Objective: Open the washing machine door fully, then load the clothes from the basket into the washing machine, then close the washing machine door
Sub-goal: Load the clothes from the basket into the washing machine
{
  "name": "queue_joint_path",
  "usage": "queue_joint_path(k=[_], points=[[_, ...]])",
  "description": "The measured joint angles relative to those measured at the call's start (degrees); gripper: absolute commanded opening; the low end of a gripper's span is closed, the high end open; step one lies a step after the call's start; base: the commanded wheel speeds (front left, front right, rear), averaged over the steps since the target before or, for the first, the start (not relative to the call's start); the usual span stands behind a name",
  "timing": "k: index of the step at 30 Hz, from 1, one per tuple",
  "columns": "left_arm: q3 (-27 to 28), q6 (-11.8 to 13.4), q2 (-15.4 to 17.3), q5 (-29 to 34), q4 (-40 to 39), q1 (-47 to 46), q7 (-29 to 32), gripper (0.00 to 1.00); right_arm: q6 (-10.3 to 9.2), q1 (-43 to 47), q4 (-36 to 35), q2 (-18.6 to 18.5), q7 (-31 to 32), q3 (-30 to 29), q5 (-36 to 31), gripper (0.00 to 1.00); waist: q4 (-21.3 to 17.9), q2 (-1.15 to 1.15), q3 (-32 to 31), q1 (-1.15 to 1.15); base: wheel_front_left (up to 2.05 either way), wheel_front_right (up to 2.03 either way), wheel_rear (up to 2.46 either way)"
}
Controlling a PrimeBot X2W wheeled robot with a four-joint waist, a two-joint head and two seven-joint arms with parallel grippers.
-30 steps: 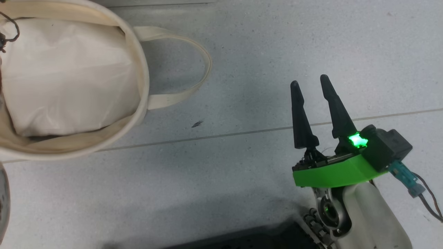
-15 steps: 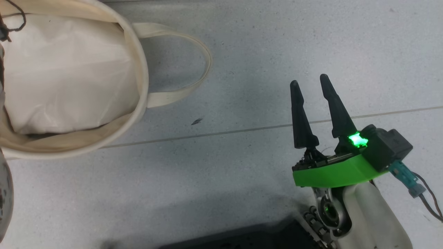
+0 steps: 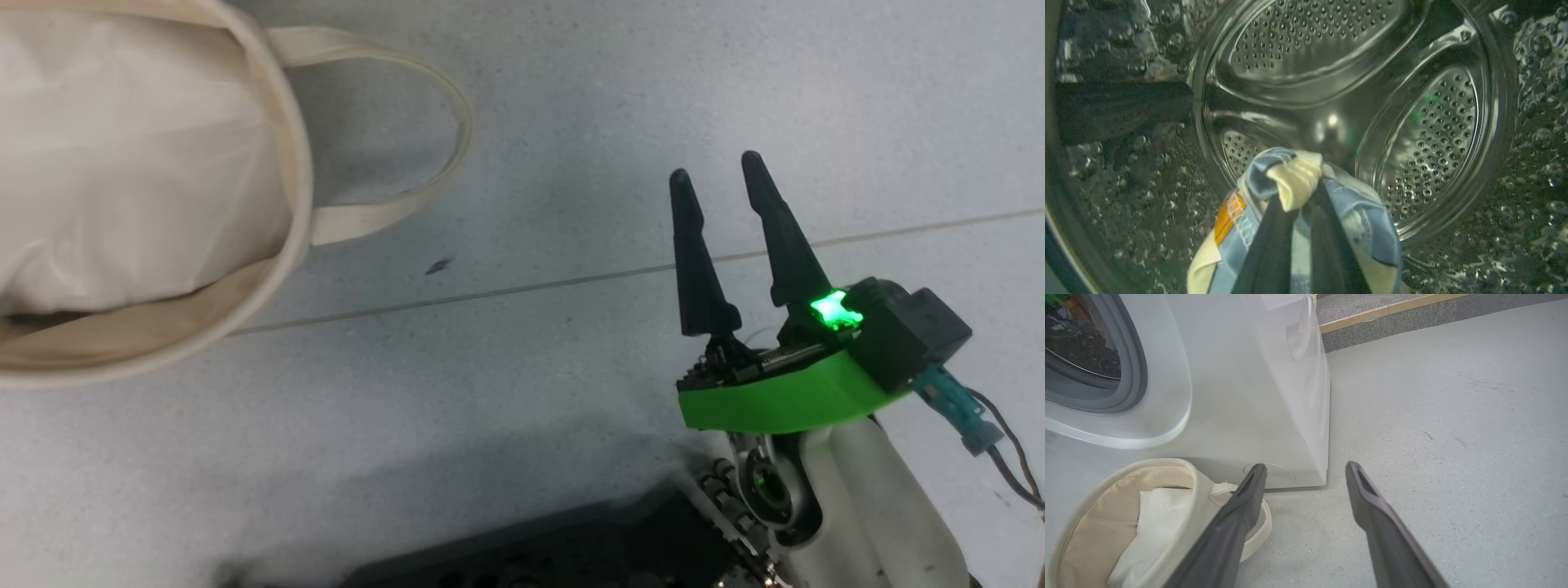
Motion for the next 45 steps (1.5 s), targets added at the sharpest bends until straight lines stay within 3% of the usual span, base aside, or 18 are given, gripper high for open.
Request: queue_joint_path(k=[3, 4, 5, 11, 19, 33, 45], points=[[0.41, 1.01, 1.3, 0.7, -3.25, -0.41, -0.01, 0.0, 0.0, -0.38, -0.1, 0.0, 0.0, 0.91, 0.56, 1.0, -1.21, 0.0, 0.79, 0.0, 0.0, 0.0, 0.0], [0.85, 0.94, 1.24, 0.0, -2.21, -0.77, -0.03, 0.29, 0.0, -0.37, -0.09, 0.0, 0.0, 1.07, 0.58, 1.0, -1.55, 0.0, 1.09, 0.0, 0.0, 0.0, 0.0], [1.19, 0.96, 1.1, -0.62, -0.15, -1.2, -0.02, 1.0, 0.0, -0.37, -0.1, 0.0, 0.0, 1.14, 0.58, 1.0, -1.81, 0.0, 1.37, 0.0, 0.0, 0.0, 0.0], [1.09, 0.9, 0.65, -0.81, 6.93, -2.03, -0.02, 1.0, 0.0, -0.29, -0.08, 0.01, 0.0, 1.16, 1.0, 1.0, -2.08, 0.0, 1.91, 0.0, 0.0, 0.0, 0.0], [0.24, -0.15, -0.43, -1.04, 5.55, 0.4, -0.02, 1.0, 0.0, -0.27, 0.03, 0.0, 0.0, 0.69, 0.79, 1.0, -0.78, 0.0, 0.23, 0.0, 0.0, 0.0, 0.0], [-0.07, -5.06, -5.63, -3.35, -2.77, 26.09, -0.01, 1.0, 0.0, 2.03, 2.53, -0.03, 0.0, 0.65, -1.12, 1.0, 3.86, 0.0, -8.99, -0.01, 0.0, 0.0, 0.0], [0.2, -9.46, -11.79, -4.02, -11.72, 50.17, 0.0, 1.0, 0.0, 5.93, 4.99, -0.11, 0.01, -1.01, -1.11, 1.0, 8.07, 0.01, -21.3, -0.02, 0.0, 0.0, 0.0]])
